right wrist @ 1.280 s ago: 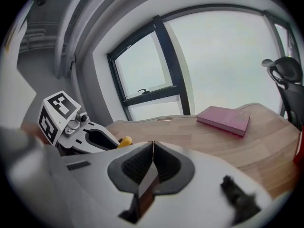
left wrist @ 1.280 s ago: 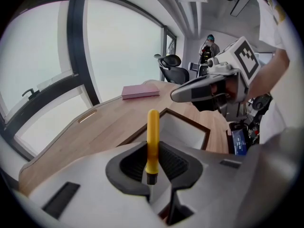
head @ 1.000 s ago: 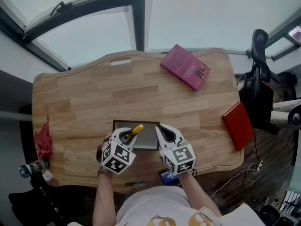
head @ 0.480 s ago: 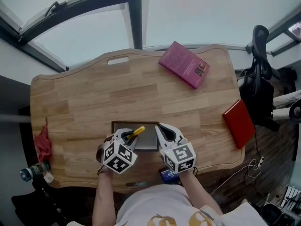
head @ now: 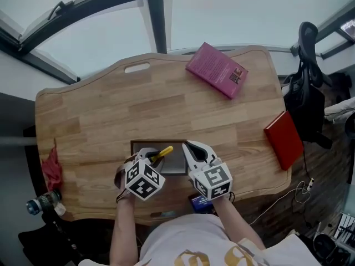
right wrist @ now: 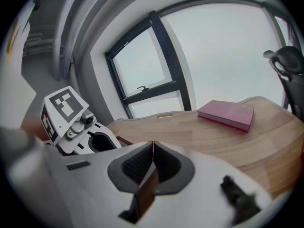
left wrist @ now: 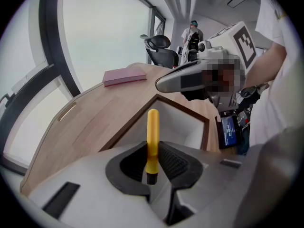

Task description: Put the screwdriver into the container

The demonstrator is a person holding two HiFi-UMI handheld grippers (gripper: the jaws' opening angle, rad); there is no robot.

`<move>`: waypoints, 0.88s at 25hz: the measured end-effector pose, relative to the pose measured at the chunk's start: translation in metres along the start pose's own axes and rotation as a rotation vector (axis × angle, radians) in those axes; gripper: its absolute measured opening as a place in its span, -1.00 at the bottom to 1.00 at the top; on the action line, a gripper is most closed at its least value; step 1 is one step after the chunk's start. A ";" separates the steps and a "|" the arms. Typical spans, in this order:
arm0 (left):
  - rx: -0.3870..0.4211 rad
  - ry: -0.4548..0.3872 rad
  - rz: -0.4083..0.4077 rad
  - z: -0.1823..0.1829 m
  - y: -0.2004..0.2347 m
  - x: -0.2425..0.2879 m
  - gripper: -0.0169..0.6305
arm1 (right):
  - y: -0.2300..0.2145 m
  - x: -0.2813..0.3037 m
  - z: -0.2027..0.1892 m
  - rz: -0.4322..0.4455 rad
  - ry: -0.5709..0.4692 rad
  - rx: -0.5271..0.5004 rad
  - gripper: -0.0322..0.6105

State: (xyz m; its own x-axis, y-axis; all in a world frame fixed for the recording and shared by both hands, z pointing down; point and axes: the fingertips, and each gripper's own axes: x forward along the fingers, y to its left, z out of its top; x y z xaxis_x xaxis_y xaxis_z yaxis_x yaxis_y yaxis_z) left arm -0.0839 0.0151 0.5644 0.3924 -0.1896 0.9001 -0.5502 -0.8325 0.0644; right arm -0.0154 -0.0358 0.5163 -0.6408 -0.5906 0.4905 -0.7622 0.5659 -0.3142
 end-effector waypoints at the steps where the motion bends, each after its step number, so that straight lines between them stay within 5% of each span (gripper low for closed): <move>1: 0.002 0.005 -0.004 0.001 -0.001 0.001 -0.70 | -0.001 0.000 0.000 0.000 -0.001 0.001 -0.80; 22: 0.014 0.154 -0.106 -0.006 -0.015 0.032 -0.70 | -0.011 -0.003 0.002 0.015 -0.004 0.015 -0.80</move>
State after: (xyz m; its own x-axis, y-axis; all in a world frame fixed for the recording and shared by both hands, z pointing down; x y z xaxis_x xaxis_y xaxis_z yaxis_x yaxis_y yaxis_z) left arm -0.0671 0.0243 0.5950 0.3293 -0.0190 0.9440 -0.5013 -0.8508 0.1578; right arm -0.0059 -0.0414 0.5169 -0.6528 -0.5841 0.4824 -0.7534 0.5665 -0.3337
